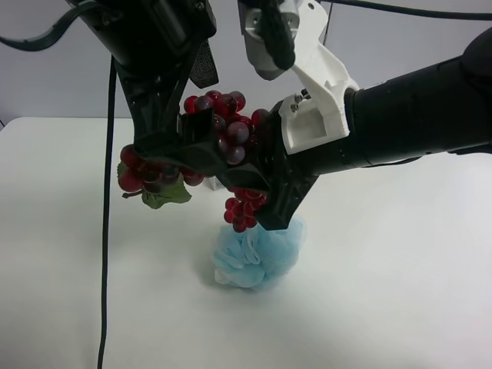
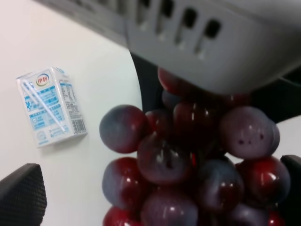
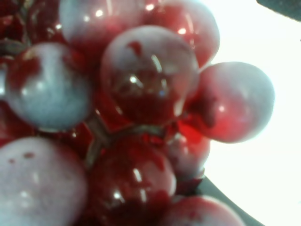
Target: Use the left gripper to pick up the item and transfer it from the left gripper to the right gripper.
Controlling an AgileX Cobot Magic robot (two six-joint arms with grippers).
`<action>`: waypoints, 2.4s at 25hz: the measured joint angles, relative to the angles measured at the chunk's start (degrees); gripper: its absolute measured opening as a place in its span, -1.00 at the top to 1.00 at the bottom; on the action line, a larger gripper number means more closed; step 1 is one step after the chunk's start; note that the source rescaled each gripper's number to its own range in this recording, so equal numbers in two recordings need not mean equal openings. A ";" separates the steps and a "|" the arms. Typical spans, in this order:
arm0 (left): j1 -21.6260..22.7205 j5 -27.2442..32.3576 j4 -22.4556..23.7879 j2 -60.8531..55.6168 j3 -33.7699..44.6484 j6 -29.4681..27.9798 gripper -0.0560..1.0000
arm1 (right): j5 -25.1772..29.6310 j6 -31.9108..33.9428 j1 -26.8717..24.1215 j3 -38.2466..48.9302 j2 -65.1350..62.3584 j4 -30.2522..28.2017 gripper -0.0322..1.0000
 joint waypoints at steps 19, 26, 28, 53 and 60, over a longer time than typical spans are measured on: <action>0.00 7.18 4.90 -15.96 0.00 -16.91 -0.99 | 0.00 0.00 0.00 0.00 0.00 -0.40 0.93; 0.00 7.18 5.14 -25.31 5.75 -24.89 -0.99 | 0.00 0.00 0.00 0.00 0.00 -0.40 0.93; 0.00 7.18 5.14 -28.90 11.46 -25.44 -0.99 | 0.00 0.00 0.00 0.00 0.00 -0.40 0.93; -0.07 -3.31 1.79 -76.91 54.57 -34.05 -1.00 | -0.87 0.50 0.00 0.05 0.00 -0.40 0.93; -0.11 -1.05 -0.30 -87.08 55.35 -35.32 -1.00 | -3.03 2.66 0.00 0.05 0.00 -0.40 0.94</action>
